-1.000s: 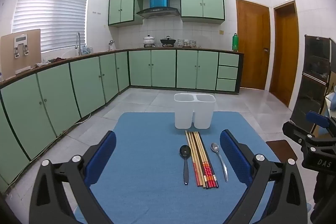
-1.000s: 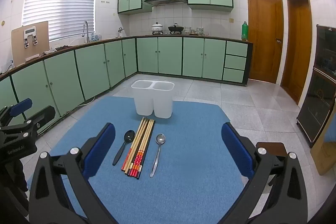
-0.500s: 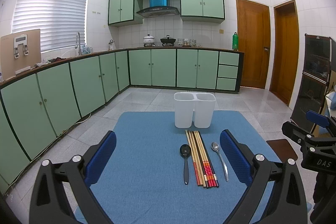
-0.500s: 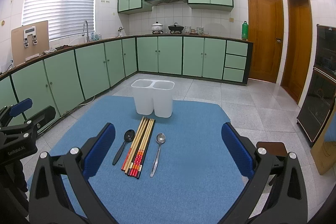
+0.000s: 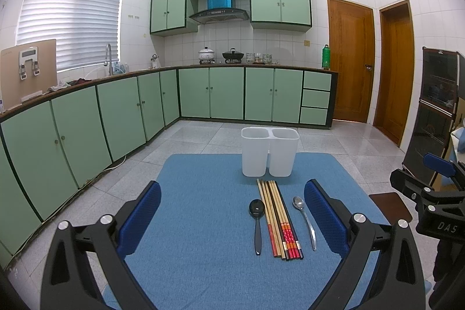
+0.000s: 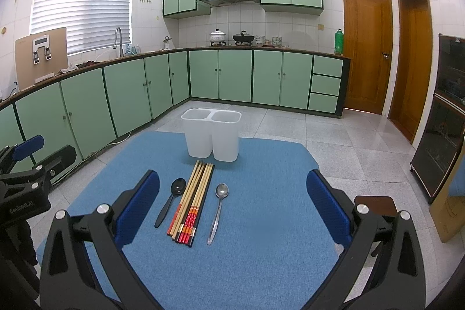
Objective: Organize utensils
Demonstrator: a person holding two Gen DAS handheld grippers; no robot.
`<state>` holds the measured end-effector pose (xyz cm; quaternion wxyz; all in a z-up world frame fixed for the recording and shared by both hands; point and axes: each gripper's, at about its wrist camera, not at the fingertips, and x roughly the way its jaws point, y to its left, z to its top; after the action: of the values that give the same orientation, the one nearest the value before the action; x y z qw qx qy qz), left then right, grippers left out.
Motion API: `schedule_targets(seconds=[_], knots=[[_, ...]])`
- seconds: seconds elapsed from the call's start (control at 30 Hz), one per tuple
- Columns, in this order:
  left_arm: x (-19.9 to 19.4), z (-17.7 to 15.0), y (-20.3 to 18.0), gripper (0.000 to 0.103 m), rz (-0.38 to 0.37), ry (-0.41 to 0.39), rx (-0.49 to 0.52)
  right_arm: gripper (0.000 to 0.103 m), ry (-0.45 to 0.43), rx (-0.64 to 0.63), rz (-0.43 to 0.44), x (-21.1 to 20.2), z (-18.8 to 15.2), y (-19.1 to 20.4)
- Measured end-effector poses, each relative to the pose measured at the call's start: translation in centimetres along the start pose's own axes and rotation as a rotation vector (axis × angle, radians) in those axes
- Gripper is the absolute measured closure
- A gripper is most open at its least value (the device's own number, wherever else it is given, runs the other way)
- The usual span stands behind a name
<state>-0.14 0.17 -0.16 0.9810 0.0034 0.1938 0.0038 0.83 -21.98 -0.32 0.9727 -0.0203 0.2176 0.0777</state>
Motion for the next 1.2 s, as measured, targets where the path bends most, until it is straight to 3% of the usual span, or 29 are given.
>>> schedule_targets(seconds=[1.2], knots=[[0.6,-0.6,0.5,0.007,0.007,0.013,-0.003,0.005,0.018,0.001,-0.003,1.3,-1.5,-0.4]])
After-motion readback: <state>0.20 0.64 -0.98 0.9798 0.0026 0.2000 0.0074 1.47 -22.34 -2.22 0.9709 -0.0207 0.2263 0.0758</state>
